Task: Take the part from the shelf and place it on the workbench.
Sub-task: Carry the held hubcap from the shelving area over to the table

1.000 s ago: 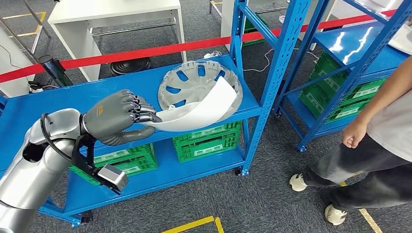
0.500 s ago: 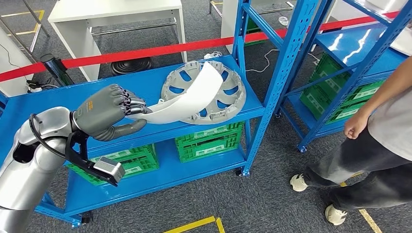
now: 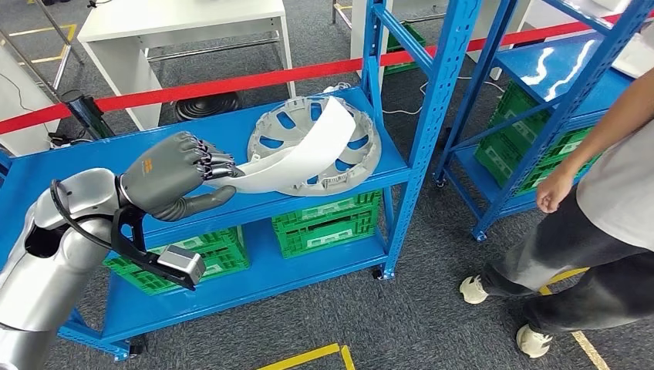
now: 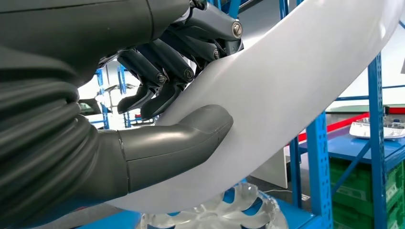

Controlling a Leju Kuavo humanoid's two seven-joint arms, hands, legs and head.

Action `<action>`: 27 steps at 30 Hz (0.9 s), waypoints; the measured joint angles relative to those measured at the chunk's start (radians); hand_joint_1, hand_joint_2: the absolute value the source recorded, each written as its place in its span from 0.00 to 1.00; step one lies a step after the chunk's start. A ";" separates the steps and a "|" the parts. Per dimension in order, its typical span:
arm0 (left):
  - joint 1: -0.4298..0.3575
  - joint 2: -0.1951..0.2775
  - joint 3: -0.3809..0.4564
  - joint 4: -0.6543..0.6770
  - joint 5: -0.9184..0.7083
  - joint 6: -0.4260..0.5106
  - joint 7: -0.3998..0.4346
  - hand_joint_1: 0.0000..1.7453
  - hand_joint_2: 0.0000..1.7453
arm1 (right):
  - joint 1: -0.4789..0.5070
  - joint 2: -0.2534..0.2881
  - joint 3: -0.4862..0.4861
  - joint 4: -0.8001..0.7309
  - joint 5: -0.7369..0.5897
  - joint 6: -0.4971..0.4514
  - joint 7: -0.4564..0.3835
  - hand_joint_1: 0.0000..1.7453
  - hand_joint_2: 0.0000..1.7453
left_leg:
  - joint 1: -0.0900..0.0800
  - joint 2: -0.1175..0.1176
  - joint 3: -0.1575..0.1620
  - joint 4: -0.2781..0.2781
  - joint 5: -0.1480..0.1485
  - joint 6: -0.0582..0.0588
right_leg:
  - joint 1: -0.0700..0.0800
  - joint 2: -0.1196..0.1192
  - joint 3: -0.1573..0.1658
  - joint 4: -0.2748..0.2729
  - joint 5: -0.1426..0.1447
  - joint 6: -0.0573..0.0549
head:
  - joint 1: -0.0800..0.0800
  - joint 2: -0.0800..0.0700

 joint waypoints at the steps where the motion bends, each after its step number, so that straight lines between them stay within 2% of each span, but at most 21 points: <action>1: -0.002 0.000 0.000 0.002 0.001 0.000 0.000 1.00 1.00 | 0.000 0.000 0.000 0.000 0.000 0.000 0.000 0.00 0.00 | 0.001 0.001 -0.008 0.017 -0.019 -0.006 | -0.001 -0.001 -0.005 -0.002 0.006 -0.008 | -0.001 0.000; 2: -0.003 0.001 0.000 0.005 0.001 0.000 0.001 1.00 1.00 | 0.000 0.000 0.000 0.000 -0.001 0.000 0.000 0.00 0.00 | 0.003 0.002 -0.022 0.054 -0.052 -0.012 | -0.003 -0.002 -0.012 -0.004 0.013 -0.014 | -0.002 0.000; 4: -0.004 0.001 0.000 0.010 0.001 0.000 0.001 1.00 1.00 | 0.001 0.000 0.000 0.000 -0.001 0.000 0.000 0.00 0.00 | 0.006 0.005 -0.061 0.175 -0.136 -0.021 | -0.001 -0.003 -0.027 -0.004 0.026 -0.019 | -0.004 0.000; 5: -0.003 0.001 -0.001 0.012 0.001 0.000 0.001 1.00 1.00 | 0.001 0.000 0.000 0.000 -0.001 0.000 0.000 0.00 0.00 | 0.006 0.005 -0.075 0.231 -0.164 -0.023 | 0.000 -0.004 -0.036 -0.003 0.032 -0.020 | -0.004 0.000; 6: -0.003 0.001 -0.002 0.015 0.000 0.000 0.002 1.00 1.00 | 0.001 0.000 0.000 0.000 -0.001 0.000 0.000 0.00 0.00 | 0.007 0.005 -0.075 0.259 -0.174 -0.022 | 0.001 -0.004 -0.045 -0.003 0.039 -0.020 | -0.004 0.000; 7: -0.002 0.001 -0.003 0.017 0.000 0.000 0.004 1.00 1.00 | 0.001 0.000 0.000 0.000 -0.001 0.001 0.000 0.00 0.00 | 0.006 0.005 -0.056 0.249 -0.165 -0.020 | 0.002 -0.005 -0.053 -0.003 0.046 -0.020 | -0.004 0.000; 8: -0.002 0.001 -0.004 0.018 -0.001 0.000 0.006 1.00 1.00 | 0.001 0.000 0.000 0.000 -0.001 0.001 0.000 0.00 0.00 | 0.006 0.005 -0.017 0.200 -0.142 -0.015 | 0.004 -0.004 -0.060 -0.002 0.052 -0.019 | -0.004 0.000; 10: -0.004 0.001 -0.005 0.018 -0.002 0.000 0.011 1.00 1.00 | 0.001 0.002 0.000 0.000 0.003 0.002 0.000 0.00 0.00 | 0.001 0.005 0.081 0.056 -0.105 -0.003 | 0.006 -0.004 -0.070 -0.003 0.065 -0.014 | -0.003 0.000; 11: -0.005 0.001 -0.005 0.018 -0.002 0.000 0.012 1.00 1.00 | 0.001 0.003 0.000 0.000 0.004 0.002 0.000 0.00 0.00 | -0.003 0.005 0.113 0.006 -0.095 0.002 | 0.005 -0.004 -0.071 -0.005 0.072 -0.009 | -0.003 0.000; 12: -0.007 0.002 -0.005 0.017 -0.002 0.000 0.013 1.00 1.00 | 0.001 0.004 0.000 0.000 0.006 0.002 0.000 0.00 0.00 | -0.007 0.005 0.127 -0.022 -0.093 0.006 | 0.004 -0.003 -0.072 -0.008 0.079 -0.003 | -0.004 0.000; 15: -0.012 0.008 -0.005 0.016 -0.001 -0.002 0.017 1.00 1.00 | 0.001 0.005 0.000 0.000 0.012 0.002 0.000 0.00 0.00 | -0.010 0.006 0.117 -0.039 -0.073 0.024 | 0.002 -0.003 -0.074 -0.016 0.091 0.017 | -0.005 0.000; 16: -0.012 0.010 -0.005 0.015 0.000 -0.002 0.018 1.00 1.00 | 0.002 0.006 0.000 0.000 0.014 0.003 0.000 0.00 0.00 | -0.008 0.008 0.112 -0.044 -0.062 0.032 | 0.002 -0.003 -0.079 -0.006 0.074 0.022 | -0.003 0.000; 17: -0.012 0.012 -0.005 0.014 0.000 -0.002 0.019 1.00 1.00 | 0.002 0.007 0.000 0.000 0.016 0.003 0.000 0.00 0.00 | -0.005 0.010 0.106 -0.050 -0.049 0.040 | 0.002 -0.002 -0.090 0.022 0.040 0.027 | -0.002 0.000; 19: -0.007 0.019 -0.005 0.011 0.001 -0.002 0.020 1.00 1.00 | 0.002 0.007 0.000 0.000 0.017 0.004 0.000 0.00 0.00 | -0.004 0.011 0.081 -0.049 -0.028 0.048 | 0.001 -0.002 -0.123 0.134 -0.056 0.033 | 0.001 0.000; 20: -0.003 0.022 -0.005 0.010 0.001 -0.002 0.020 1.00 1.00 | 0.002 0.007 0.000 0.000 0.018 0.004 0.000 0.00 0.00 | -0.004 0.011 0.065 -0.046 -0.018 0.048 | 0.002 -0.002 -0.138 0.197 -0.089 0.035 | 0.001 0.000; 21: 0.003 0.026 -0.005 0.009 0.000 -0.002 0.021 1.00 1.00 | 0.002 0.007 0.000 0.000 0.019 0.004 0.000 0.00 0.00 | -0.004 0.011 0.049 -0.042 -0.009 0.048 | 0.002 -0.002 -0.143 0.242 -0.100 0.038 | 0.001 0.000; 22: 0.007 0.028 -0.005 0.008 0.000 -0.002 0.021 1.00 1.00 | 0.002 0.007 0.000 0.000 0.020 0.004 0.000 0.00 0.00 | -0.003 0.011 0.033 -0.036 -0.002 0.046 | 0.002 -0.002 -0.133 0.256 -0.091 0.039 | 0.001 0.000; 23: 0.010 0.031 -0.005 0.007 0.000 -0.002 0.021 1.00 1.00 | 0.002 0.007 0.000 0.000 0.021 0.004 0.000 0.00 0.00 | -0.002 0.011 0.018 -0.029 0.005 0.043 | 0.002 -0.003 -0.106 0.233 -0.067 0.040 | 0.001 0.000; 24: 0.012 0.034 -0.005 0.005 0.000 -0.002 0.023 1.00 1.00 | 0.001 0.007 0.000 0.000 0.022 0.004 0.000 0.00 0.00 | -0.001 0.011 0.004 -0.021 0.011 0.039 | 0.001 -0.003 -0.062 0.179 -0.043 0.040 | 0.001 0.000; 26: 0.013 0.040 -0.005 -0.001 -0.001 -0.004 0.029 1.00 1.00 | 0.000 0.007 0.000 0.000 0.024 0.004 0.000 0.00 0.00 | -0.002 0.011 -0.020 -0.004 0.019 0.029 | 0.004 -0.003 0.023 0.056 -0.035 0.033 | 0.001 0.000; 27: 0.013 0.044 -0.004 -0.004 -0.001 -0.006 0.032 1.00 1.00 | -0.001 0.008 0.000 0.000 0.026 0.004 0.000 0.00 0.00 | -0.003 0.011 -0.027 0.003 0.024 0.023 | 0.006 -0.002 0.046 0.018 -0.042 0.026 | 0.001 0.000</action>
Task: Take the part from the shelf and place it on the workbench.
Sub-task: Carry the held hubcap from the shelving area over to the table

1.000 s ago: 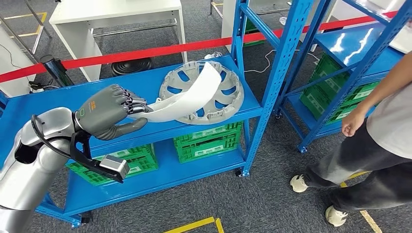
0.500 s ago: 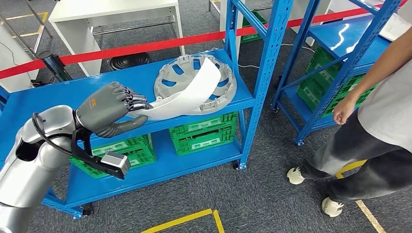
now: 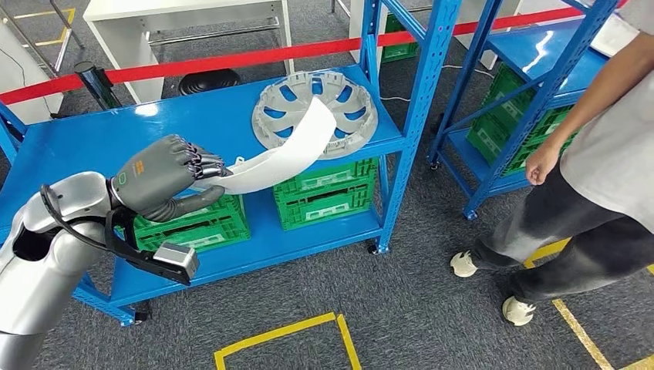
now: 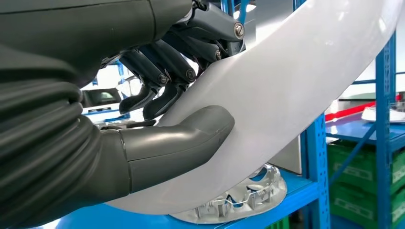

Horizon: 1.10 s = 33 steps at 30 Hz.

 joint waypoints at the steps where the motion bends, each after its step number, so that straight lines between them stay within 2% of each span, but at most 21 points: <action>1: 0.000 0.002 0.000 -0.003 0.000 -0.001 0.001 1.00 1.00 | 0.000 0.000 0.000 0.000 0.001 0.000 0.000 0.00 0.00 | -0.001 0.000 -0.004 0.003 0.006 -0.006 | 0.003 0.001 0.006 -0.016 -0.007 -0.009 | 0.000 0.000; 3: 0.001 0.006 0.001 -0.006 0.000 -0.002 0.002 1.00 1.00 | 0.000 0.001 0.000 0.000 0.001 0.000 0.000 0.00 0.00 | 0.001 -0.001 -0.006 0.002 0.015 -0.019 | 0.002 0.001 -0.004 -0.019 0.005 -0.025 | 0.000 0.000; 4: 0.001 0.008 0.001 -0.007 0.000 -0.002 0.002 1.00 1.00 | -0.001 0.002 0.000 0.000 0.002 0.001 0.000 0.00 0.00 | 0.002 -0.002 -0.012 0.009 0.002 -0.025 | 0.001 -0.001 -0.011 -0.021 0.015 -0.033 | -0.001 0.000; 6: 0.002 0.014 0.001 -0.008 0.000 -0.002 0.002 1.00 1.00 | -0.003 0.003 0.000 0.000 0.002 0.001 0.000 0.00 0.00 | 0.006 -0.002 -0.037 0.076 -0.072 -0.038 | -0.002 -0.004 -0.031 -0.024 0.037 -0.045 | -0.002 0.000; 8: 0.004 0.016 0.001 -0.008 -0.001 -0.002 0.002 1.00 1.00 | -0.003 0.003 0.000 0.000 0.003 0.001 0.000 0.00 0.00 | 0.009 -0.002 -0.068 0.200 -0.157 -0.047 | -0.002 -0.005 -0.058 -0.024 0.058 -0.047 | -0.003 0.000; 9: 0.006 0.017 0.001 -0.007 -0.001 -0.002 0.002 1.00 1.00 | -0.003 0.003 0.000 0.000 0.003 0.001 0.000 0.00 0.00 | 0.010 -0.002 -0.074 0.250 -0.174 -0.050 | -0.002 -0.006 -0.073 -0.023 0.070 -0.046 | -0.003 0.000; 10: 0.007 0.017 0.001 -0.007 -0.001 -0.002 0.002 1.00 1.00 | -0.003 0.003 0.000 0.000 0.003 0.001 0.000 0.00 0.00 | 0.010 -0.002 -0.065 0.271 -0.167 -0.050 | -0.001 -0.006 -0.087 -0.023 0.081 -0.045 | -0.003 0.000; 11: 0.007 0.017 0.001 -0.007 -0.001 -0.002 0.002 1.00 1.00 | -0.003 0.003 0.000 0.000 0.003 0.001 0.000 0.00 0.00 | 0.010 -0.002 -0.040 0.258 -0.145 -0.048 | -0.001 -0.007 -0.101 -0.023 0.092 -0.043 | -0.003 0.000; 13: 0.007 0.018 0.001 -0.009 -0.001 -0.003 0.002 1.00 1.00 | -0.004 0.004 0.000 0.000 0.003 0.001 0.000 0.00 0.00 | 0.008 -0.003 0.058 0.140 -0.110 -0.037 | 0.000 -0.007 -0.124 -0.022 0.113 -0.038 | -0.003 0.000; 15: 0.005 0.018 0.003 -0.015 0.000 -0.002 0.002 1.00 1.00 | -0.005 0.006 0.000 0.000 0.003 0.001 0.000 0.00 0.00 | 0.002 -0.005 0.147 0.009 -0.123 -0.024 | 0.000 -0.006 -0.133 -0.024 0.133 -0.028 | -0.003 0.000; 16: 0.004 0.019 0.003 -0.017 0.000 -0.002 0.002 1.00 1.00 | -0.006 0.007 0.000 0.000 0.003 0.001 0.000 0.00 0.00 | -0.003 -0.006 0.165 -0.024 -0.133 -0.018 | -0.002 -0.005 -0.134 -0.027 0.143 -0.022 | -0.003 0.000; 18: 0.002 0.020 0.004 -0.018 0.000 -0.002 0.002 1.00 1.00 | -0.005 0.008 0.000 0.000 0.004 0.001 0.000 0.00 0.00 | -0.005 -0.004 0.158 -0.039 -0.119 -0.002 | -0.004 -0.004 -0.135 -0.039 0.162 -0.007 | -0.005 0.000; 19: 0.001 0.019 0.003 -0.018 -0.001 -0.003 0.002 1.00 1.00 | -0.004 0.008 0.000 0.000 0.004 0.001 -0.002 0.00 0.00 | -0.004 -0.002 0.152 -0.045 -0.106 0.007 | -0.004 -0.003 -0.140 -0.037 0.156 -0.001 | -0.006 0.000; 20: 0.001 0.019 0.003 -0.018 -0.001 -0.003 0.002 1.00 1.00 | -0.003 0.008 0.000 0.000 0.004 0.001 -0.003 0.00 0.00 | -0.001 0.000 0.143 -0.051 -0.090 0.015 | -0.004 -0.002 -0.149 -0.021 0.130 0.003 | -0.005 0.000; 23: 0.002 0.018 0.003 -0.019 -0.001 -0.003 0.002 1.00 1.00 | -0.003 0.009 0.000 0.000 0.003 0.001 -0.006 0.00 0.00 | 0.000 0.003 0.098 -0.053 -0.046 0.028 | -0.003 0.000 -0.192 0.137 -0.016 0.011 | -0.002 0.000; 24: 0.003 0.018 0.002 -0.018 -0.001 -0.003 0.002 1.00 1.00 | -0.003 0.009 0.000 0.000 0.003 0.001 -0.006 0.00 0.00 | -0.001 0.003 0.079 -0.049 -0.034 0.028 | -0.002 0.000 -0.200 0.195 -0.039 0.013 | -0.002 0.000; 26: 0.005 0.018 0.001 -0.018 -0.002 -0.003 0.002 1.00 1.00 | -0.003 0.008 0.000 0.000 0.004 0.001 -0.006 0.00 0.00 | -0.001 0.004 0.040 -0.039 -0.012 0.025 | -0.001 -0.001 -0.179 0.236 -0.018 0.014 | -0.002 0.000; 28: 0.005 0.018 0.001 -0.018 -0.005 -0.004 0.004 1.00 1.00 | -0.004 0.007 0.000 0.000 0.008 0.001 -0.006 0.00 0.00 | 0.000 0.004 0.004 -0.023 0.006 0.019 | -0.001 -0.002 -0.091 0.148 0.020 0.013 | -0.002 0.000; 30: 0.006 0.020 0.002 -0.020 -0.010 -0.004 0.008 1.00 1.00 | -0.006 0.006 0.002 0.000 0.014 0.001 -0.007 0.00 0.00 | -0.002 0.005 -0.020 -0.006 0.019 0.009 | 0.003 -0.002 0.001 0.020 0.000 0.005 | -0.003 0.000; 31: 0.006 0.021 0.003 -0.020 -0.011 -0.004 0.009 1.00 1.00 | -0.007 0.006 0.002 -0.001 0.017 0.001 -0.008 0.00 0.00 | -0.003 0.005 -0.024 -0.002 0.025 0.003 | 0.005 -0.001 0.023 -0.017 -0.016 0.000 | -0.003 0.000; 33: 0.005 0.026 0.004 -0.021 -0.008 -0.004 0.009 1.00 1.00 | -0.006 0.006 0.004 -0.001 0.022 0.001 -0.009 0.00 0.00 | -0.002 0.005 -0.026 -0.005 0.040 -0.010 | 0.007 -0.001 0.020 -0.031 -0.011 -0.015 | -0.004 0.000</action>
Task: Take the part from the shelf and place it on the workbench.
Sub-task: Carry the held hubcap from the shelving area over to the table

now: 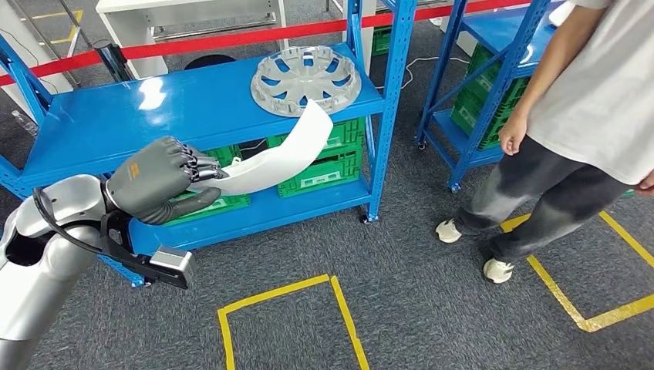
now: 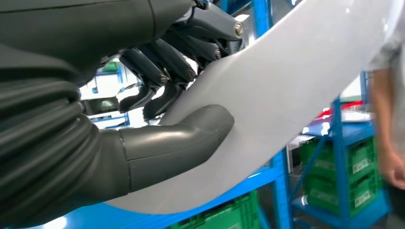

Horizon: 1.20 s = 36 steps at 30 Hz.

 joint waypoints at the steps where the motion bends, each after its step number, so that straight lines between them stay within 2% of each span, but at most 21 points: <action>1: -0.001 0.006 0.001 0.001 0.005 -0.002 -0.002 1.00 1.00 | 0.000 0.000 0.001 0.000 0.002 0.000 -0.001 0.00 0.00 | 0.001 -0.001 -0.004 0.000 0.000 -0.006 | -0.002 -0.002 -0.008 -0.002 0.010 -0.007 | 0.000 0.000; 3: -0.006 0.024 0.002 0.003 0.018 -0.007 -0.007 1.00 1.00 | 0.000 0.000 0.002 0.000 0.003 0.000 -0.005 0.00 0.00 | 0.005 -0.003 -0.024 0.037 -0.056 -0.020 | -0.006 -0.005 -0.031 -0.007 0.037 -0.020 | -0.001 0.000; 5: -0.012 0.037 0.003 0.006 0.027 -0.011 -0.010 1.00 1.00 | 0.002 0.000 0.003 0.000 0.001 -0.003 -0.008 0.00 0.00 | 0.010 -0.004 -0.050 0.146 -0.159 -0.032 | -0.007 -0.007 -0.057 -0.008 0.061 -0.024 | -0.003 0.000; 6: -0.013 0.039 0.003 0.008 0.029 -0.012 -0.011 1.00 1.00 | 0.003 0.000 0.003 0.000 -0.001 -0.005 -0.007 0.00 0.00 | 0.013 -0.004 -0.058 0.209 -0.192 -0.037 | -0.007 -0.008 -0.071 -0.007 0.073 -0.023 | -0.003 0.000; 8: -0.014 0.040 0.000 0.013 0.031 -0.015 -0.011 1.00 1.00 | 0.003 0.000 0.003 0.000 -0.008 -0.008 -0.007 0.00 0.00 | 0.016 -0.004 -0.044 0.274 -0.189 -0.041 | -0.007 -0.010 -0.100 -0.007 0.097 -0.020 | -0.003 0.000; 9: -0.014 0.039 -0.001 0.015 0.030 -0.016 -0.011 1.00 1.00 | 0.003 0.000 0.003 0.000 -0.011 -0.008 -0.008 0.00 0.00 | 0.017 -0.004 -0.013 0.256 -0.164 -0.041 | -0.007 -0.011 -0.114 -0.006 0.108 -0.018 | -0.003 0.000; 11: -0.015 0.032 -0.005 0.020 0.022 -0.014 -0.007 1.00 1.00 | 0.003 0.000 0.003 0.000 -0.018 -0.008 -0.006 0.00 0.00 | 0.017 -0.006 0.094 0.131 -0.138 -0.035 | -0.007 -0.010 -0.134 -0.005 0.128 -0.010 | -0.003 0.000; 13: -0.018 0.020 -0.009 0.025 0.011 -0.008 -0.001 1.00 1.00 | 0.001 0.000 0.003 0.000 -0.022 -0.008 -0.003 0.00 0.00 | 0.012 -0.008 0.179 0.006 -0.159 -0.022 | -0.006 -0.010 -0.142 -0.006 0.146 0.002 | -0.002 0.000; 14: -0.019 0.015 -0.011 0.029 0.007 -0.006 0.002 1.00 1.00 | 0.001 0.000 0.003 0.000 -0.024 -0.008 -0.001 0.00 0.00 | 0.008 -0.009 0.194 -0.023 -0.170 -0.014 | -0.006 -0.010 -0.144 -0.009 0.156 0.009 | -0.002 0.000; 16: -0.019 0.008 -0.017 0.041 0.000 -0.005 0.006 1.00 1.00 | 0.002 -0.001 0.003 0.000 -0.027 -0.008 -0.001 0.00 0.00 | 0.006 -0.006 0.181 -0.032 -0.158 0.005 | -0.009 -0.009 -0.148 -0.016 0.173 0.023 | -0.002 0.000; 17: -0.020 0.005 -0.020 0.048 -0.005 -0.004 0.008 1.00 1.00 | 0.003 -0.002 0.003 0.000 -0.028 -0.008 -0.001 0.00 0.00 | 0.007 -0.004 0.174 -0.035 -0.146 0.015 | -0.010 -0.008 -0.155 -0.009 0.162 0.029 | -0.002 0.000; 19: -0.019 0.001 -0.025 0.060 -0.011 0.001 0.009 1.00 1.00 | 0.005 -0.004 0.002 0.000 -0.030 -0.007 0.000 0.00 0.00 | 0.009 -0.001 0.151 -0.038 -0.121 0.030 | -0.011 -0.005 -0.184 0.058 0.087 0.034 | -0.001 0.000; 21: -0.015 0.002 -0.027 0.070 -0.014 0.010 0.006 1.00 1.00 | 0.005 -0.006 0.002 0.000 -0.032 -0.007 0.000 0.00 0.00 | 0.006 0.000 0.119 -0.036 -0.095 0.037 | -0.008 -0.004 -0.220 0.186 -0.005 0.035 | 0.000 0.000; 22: -0.012 0.002 -0.029 0.075 -0.015 0.014 0.005 1.00 1.00 | 0.004 -0.008 0.002 0.000 -0.032 -0.007 0.000 0.00 0.00 | 0.004 0.000 0.102 -0.034 -0.083 0.037 | -0.006 -0.004 -0.227 0.239 -0.024 0.035 | 0.000 0.000; 23: -0.007 0.002 -0.030 0.080 -0.016 0.018 0.004 1.00 1.00 | 0.004 -0.009 0.002 0.000 -0.033 -0.007 0.000 0.00 0.00 | 0.003 0.000 0.085 -0.030 -0.072 0.037 | -0.004 -0.004 -0.221 0.266 -0.019 0.034 | 0.000 0.000; 25: 0.000 0.003 -0.032 0.087 -0.018 0.022 0.003 1.00 1.00 | 0.003 -0.011 0.002 0.000 -0.034 -0.007 0.000 0.00 0.00 | 0.002 -0.001 0.052 -0.020 -0.054 0.034 | -0.002 -0.004 -0.156 0.217 0.028 0.029 | 0.000 0.000; 28: 0.001 0.006 -0.032 0.092 -0.019 0.023 0.002 1.00 1.00 | -0.004 -0.014 0.002 -0.001 -0.036 -0.007 0.000 0.00 0.00 | -0.001 0.000 0.019 0.000 -0.034 0.020 | 0.004 -0.004 -0.020 0.033 0.020 0.014 | -0.001 0.000; 29: 0.000 0.008 -0.031 0.094 -0.019 0.024 0.002 1.00 1.00 | -0.006 -0.015 0.002 -0.001 -0.037 -0.007 -0.001 0.00 0.00 | -0.001 0.001 0.015 0.002 -0.027 0.015 | 0.006 -0.003 -0.005 0.003 0.007 0.009 | -0.001 0.000; 31: 0.000 0.009 -0.032 0.097 -0.020 0.024 0.002 1.00 1.00 | -0.006 -0.015 0.002 -0.001 -0.040 -0.007 -0.002 0.00 0.00 | -0.001 0.001 0.013 -0.001 -0.014 0.003 | 0.006 -0.004 -0.010 -0.008 0.017 -0.004 | 0.000 0.000; 33: -0.001 0.010 -0.033 0.099 -0.020 0.024 0.002 1.00 1.00 | -0.007 -0.015 0.002 -0.002 -0.045 -0.008 -0.002 0.00 0.00 | 0.002 -0.002 -0.002 0.023 -0.049 -0.011 | 0.002 -0.007 -0.026 -0.012 0.039 -0.018 | 0.000 0.000; 36: -0.005 0.011 -0.033 0.102 -0.017 0.020 0.004 1.00 1.00 | -0.008 -0.015 0.001 -0.002 -0.048 -0.008 -0.001 0.00 0.00 | 0.008 -0.003 -0.048 0.183 -0.183 -0.028 | 0.000 -0.010 -0.064 -0.014 0.074 -0.025 | -0.002 0.000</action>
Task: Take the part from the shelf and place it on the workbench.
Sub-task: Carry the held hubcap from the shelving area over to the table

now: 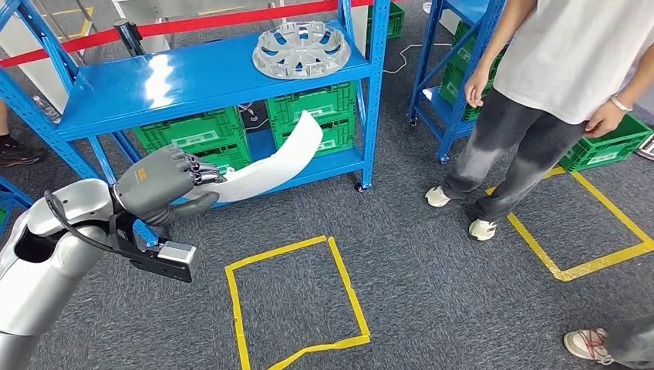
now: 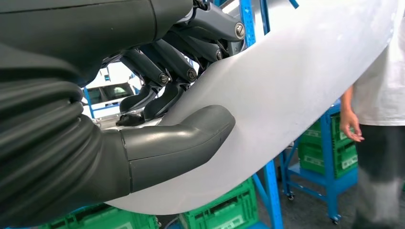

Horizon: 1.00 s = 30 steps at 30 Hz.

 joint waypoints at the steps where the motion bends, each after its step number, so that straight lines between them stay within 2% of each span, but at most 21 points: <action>1: 0.000 0.000 0.000 0.001 0.002 -0.002 0.001 1.00 1.00 | 0.000 0.000 0.000 0.000 0.000 0.000 0.000 0.00 0.00 | 0.002 0.000 -0.008 0.055 -0.022 -0.003 | 0.000 0.000 -0.015 0.001 0.012 0.001 | 0.000 0.000; 2: 0.000 0.000 0.000 0.002 0.003 -0.004 0.001 1.00 1.00 | 0.000 0.000 0.000 0.000 0.000 0.000 0.000 0.00 0.00 | 0.003 0.000 -0.003 0.087 -0.022 -0.004 | 0.000 -0.001 -0.030 0.001 0.023 0.002 | 0.000 0.000; 3: 0.000 0.000 0.000 0.004 0.004 -0.006 0.001 1.00 1.00 | 0.001 0.000 0.000 0.000 0.000 0.000 0.000 0.00 0.00 | 0.004 0.000 0.018 0.085 -0.004 -0.004 | 0.000 -0.001 -0.044 0.002 0.034 0.003 | 0.000 0.000; 5: -0.002 0.000 0.000 0.004 0.005 -0.006 0.001 1.00 1.00 | 0.000 0.000 0.000 0.000 0.000 0.000 0.000 0.00 0.00 | 0.003 -0.001 0.112 -0.019 0.035 0.003 | 0.000 -0.001 -0.068 0.003 0.056 0.008 | 0.000 0.000; 7: -0.005 0.002 0.001 0.001 0.007 -0.006 0.001 1.00 1.00 | 0.000 0.000 0.000 0.000 0.002 0.001 0.001 0.00 0.00 | -0.001 -0.003 0.213 -0.159 0.026 0.014 | 0.001 0.000 -0.080 0.003 0.074 0.018 | 0.001 0.000; 8: -0.005 0.006 0.002 -0.002 0.009 -0.006 0.001 1.00 1.00 | 0.000 0.000 0.000 0.000 0.004 0.001 0.001 0.00 0.00 | -0.004 -0.004 0.237 -0.199 0.015 0.021 | 0.001 0.000 -0.082 0.001 0.082 0.024 | 0.000 0.000; 9: -0.003 0.011 0.003 -0.005 0.010 -0.006 0.001 1.00 1.00 | 0.001 0.000 0.000 0.000 0.006 0.002 0.001 0.00 0.00 | -0.008 -0.004 0.242 -0.216 0.011 0.028 | 0.000 0.000 -0.083 -0.002 0.091 0.030 | 0.000 0.000; 11: 0.008 0.021 0.005 -0.011 0.012 -0.003 0.003 1.00 1.00 | 0.004 0.000 0.000 0.000 0.009 0.002 0.000 0.00 0.00 | -0.008 -0.002 0.231 -0.222 0.030 0.046 | -0.003 0.002 -0.088 -0.003 0.097 0.044 | -0.002 0.000; 12: 0.013 0.024 0.005 -0.013 0.012 -0.001 0.003 1.00 1.00 | 0.005 0.000 0.000 0.000 0.009 0.002 0.001 0.00 0.00 | -0.008 0.000 0.223 -0.225 0.042 0.055 | -0.004 0.003 -0.097 0.012 0.076 0.049 | -0.001 0.000; 13: 0.018 0.026 0.005 -0.016 0.012 0.001 0.003 1.00 1.00 | 0.007 0.000 0.000 0.000 0.010 0.002 0.002 0.00 0.00 | -0.006 0.001 0.213 -0.228 0.056 0.062 | -0.005 0.005 -0.111 0.045 0.039 0.054 | 0.000 0.000; 15: 0.027 0.030 0.006 -0.021 0.012 0.003 0.003 1.00 1.00 | 0.007 0.000 0.000 0.000 0.013 0.003 0.004 0.00 0.00 | -0.007 0.000 0.183 -0.225 0.079 0.070 | -0.005 0.006 -0.148 0.167 -0.061 0.060 | 0.002 0.000; 16: 0.033 0.033 0.007 -0.023 0.012 0.003 0.004 1.00 1.00 | 0.007 0.000 0.000 0.000 0.014 0.003 0.003 0.00 0.00 | -0.007 0.000 0.166 -0.222 0.090 0.071 | -0.005 0.007 -0.162 0.230 -0.092 0.062 | 0.002 0.000; 17: 0.038 0.036 0.007 -0.023 0.012 0.003 0.004 1.00 1.00 | 0.007 -0.001 0.000 0.000 0.015 0.003 0.003 0.00 0.00 | -0.008 0.000 0.150 -0.218 0.100 0.070 | -0.005 0.007 -0.164 0.272 -0.101 0.063 | 0.002 0.000; 18: 0.041 0.038 0.007 -0.023 0.012 0.002 0.004 1.00 1.00 | 0.007 -0.001 0.000 0.000 0.016 0.003 0.004 0.00 0.00 | -0.008 0.000 0.134 -0.214 0.108 0.069 | -0.005 0.007 -0.149 0.279 -0.090 0.063 | 0.002 0.000; 19: 0.042 0.039 0.008 -0.024 0.013 -0.001 0.004 1.00 1.00 | 0.007 -0.001 0.000 0.000 0.016 0.003 0.004 0.00 0.00 | -0.008 0.000 0.118 -0.208 0.116 0.066 | -0.005 0.007 -0.114 0.248 -0.067 0.062 | 0.002 0.000; 21: 0.037 0.042 0.010 -0.026 0.015 -0.011 0.006 1.00 1.00 | 0.003 -0.001 0.000 0.000 0.017 0.003 0.004 0.00 0.00 | -0.009 0.000 0.093 -0.194 0.128 0.059 | -0.003 0.006 -0.010 0.112 -0.046 0.055 | 0.002 0.000; 23: 0.027 0.042 0.012 -0.028 0.017 -0.022 0.009 1.00 1.00 | -0.001 0.000 0.000 0.000 0.019 0.003 0.002 0.00 0.00 | -0.011 0.002 0.080 -0.185 0.139 0.047 | 0.001 0.007 0.050 0.017 -0.056 0.042 | 0.002 0.000; 25: 0.017 0.043 0.014 -0.028 0.018 -0.028 0.010 1.00 1.00 | -0.002 0.000 0.000 0.000 0.019 0.003 0.000 0.00 0.00 | -0.011 0.003 0.076 -0.188 0.153 0.035 | 0.003 0.007 0.048 0.005 -0.052 0.028 | 0.003 0.000; 27: 0.011 0.044 0.015 -0.028 0.019 -0.034 0.014 1.00 1.00 | -0.002 0.001 0.000 0.000 0.019 0.004 0.001 0.00 0.00 | -0.009 0.001 0.065 -0.176 0.140 0.022 | -0.001 0.005 0.038 -0.002 -0.036 0.013 | 0.003 0.000; 28: 0.009 0.045 0.016 -0.028 0.022 -0.039 0.017 1.00 1.00 | -0.003 0.001 0.000 0.000 0.019 0.005 0.002 0.00 0.00 | -0.007 0.000 0.052 -0.147 0.111 0.014 | -0.003 0.004 0.030 -0.005 -0.027 0.007 | 0.003 0.000; 30: 0.005 0.049 0.015 -0.028 0.032 -0.056 0.017 1.00 1.00 | -0.003 0.002 0.000 0.000 0.018 0.008 0.002 0.00 0.00 | -0.002 -0.001 0.013 -0.035 0.027 0.002 | -0.004 0.003 0.011 -0.006 -0.011 0.002 | 0.002 0.000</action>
